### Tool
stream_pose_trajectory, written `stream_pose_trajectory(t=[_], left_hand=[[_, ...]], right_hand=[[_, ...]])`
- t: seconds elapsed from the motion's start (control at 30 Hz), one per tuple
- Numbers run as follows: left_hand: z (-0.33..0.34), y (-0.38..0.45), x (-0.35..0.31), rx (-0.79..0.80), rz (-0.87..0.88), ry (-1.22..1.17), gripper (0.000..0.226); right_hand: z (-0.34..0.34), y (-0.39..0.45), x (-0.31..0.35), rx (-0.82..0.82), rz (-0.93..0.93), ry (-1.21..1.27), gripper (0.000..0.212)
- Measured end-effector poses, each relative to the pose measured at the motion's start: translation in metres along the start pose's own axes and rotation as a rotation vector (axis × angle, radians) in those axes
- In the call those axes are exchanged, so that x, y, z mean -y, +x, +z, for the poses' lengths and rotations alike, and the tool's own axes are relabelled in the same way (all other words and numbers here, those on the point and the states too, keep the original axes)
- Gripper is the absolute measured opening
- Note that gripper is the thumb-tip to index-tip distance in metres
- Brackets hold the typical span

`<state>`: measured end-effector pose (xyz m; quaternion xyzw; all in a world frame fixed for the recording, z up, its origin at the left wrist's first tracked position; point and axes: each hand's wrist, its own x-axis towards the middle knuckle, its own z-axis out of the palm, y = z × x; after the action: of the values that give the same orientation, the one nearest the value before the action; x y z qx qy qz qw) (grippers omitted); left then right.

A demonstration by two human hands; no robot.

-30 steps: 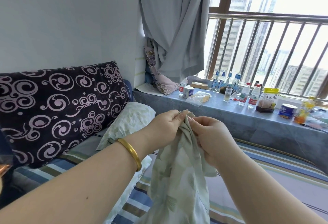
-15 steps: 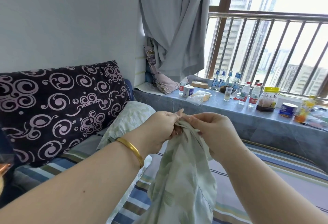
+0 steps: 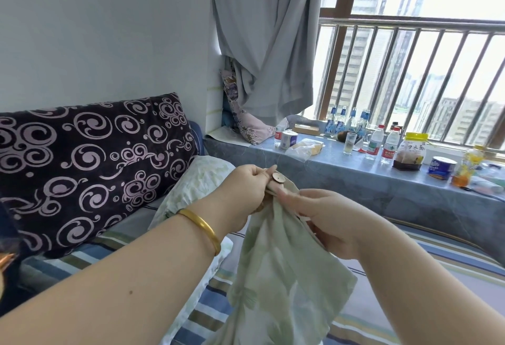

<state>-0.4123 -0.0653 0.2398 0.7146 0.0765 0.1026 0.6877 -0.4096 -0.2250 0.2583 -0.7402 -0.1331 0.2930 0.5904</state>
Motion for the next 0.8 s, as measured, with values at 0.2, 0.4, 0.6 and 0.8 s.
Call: stream_pose_trajectory(t=[0.2, 0.4, 0.6, 0.8], left_hand=[[-0.007, 0.002, 0.003, -0.075, -0.158, 0.021, 0.028], [-0.003, -0.005, 0.002, 0.072, -0.167, 0.262, 0.043], [-0.003, -0.014, 0.002, 0.102, -0.065, 0.411, 0.055], [0.000, -0.017, 0.009, 0.077, -0.005, 0.441, 0.039]], right_hand=[[-0.002, 0.003, -0.005, -0.113, -0.039, -0.006, 0.049], [0.003, 0.015, -0.005, -0.251, -0.006, 0.217, 0.018], [0.002, 0.022, -0.011, -0.286, -0.038, 0.357, 0.011], [0.006, 0.023, -0.014, -0.312, 0.006, 0.360, 0.018]])
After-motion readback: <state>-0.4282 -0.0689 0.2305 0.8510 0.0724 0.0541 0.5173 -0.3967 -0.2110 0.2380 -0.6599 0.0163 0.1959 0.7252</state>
